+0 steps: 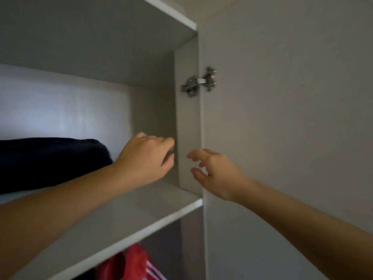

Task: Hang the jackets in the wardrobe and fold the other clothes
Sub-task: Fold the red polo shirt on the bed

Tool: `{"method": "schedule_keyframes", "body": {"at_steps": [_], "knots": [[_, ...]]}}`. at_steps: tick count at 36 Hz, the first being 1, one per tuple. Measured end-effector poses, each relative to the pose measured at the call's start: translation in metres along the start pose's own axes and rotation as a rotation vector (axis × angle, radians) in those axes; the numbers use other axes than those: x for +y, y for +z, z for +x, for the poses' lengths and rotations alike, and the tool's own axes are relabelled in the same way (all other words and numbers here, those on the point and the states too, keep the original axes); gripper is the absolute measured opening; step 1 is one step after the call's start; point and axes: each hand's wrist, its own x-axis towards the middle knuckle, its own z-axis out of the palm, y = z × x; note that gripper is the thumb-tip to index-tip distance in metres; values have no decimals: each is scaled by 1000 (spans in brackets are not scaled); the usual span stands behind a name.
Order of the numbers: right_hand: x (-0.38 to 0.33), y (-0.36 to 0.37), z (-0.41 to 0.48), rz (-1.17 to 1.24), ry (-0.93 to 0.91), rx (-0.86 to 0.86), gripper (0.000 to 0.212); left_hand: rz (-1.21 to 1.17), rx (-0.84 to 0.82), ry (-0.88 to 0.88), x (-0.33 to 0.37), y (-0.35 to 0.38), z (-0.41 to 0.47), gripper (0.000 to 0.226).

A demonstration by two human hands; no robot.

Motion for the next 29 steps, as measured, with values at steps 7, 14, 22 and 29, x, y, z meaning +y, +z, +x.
{"method": "schedule_keyframes", "body": {"at_steps": [7, 14, 22, 29], "knots": [[55, -131, -219, -88, 282, 52, 32, -567, 133, 101, 215, -45, 10, 19], [76, -233, -439, -192, 705, 169, 27, -1143, 60, 248, 439, -83, 1, 21], [72, -317, -681, -337, 1200, 380, 27, -1605, -190, 495, 711, -135, -24, 14], [87, -394, -837, -496, 1532, 415, 25, -1778, -382, 790, 922, -193, -42, 7]]}}
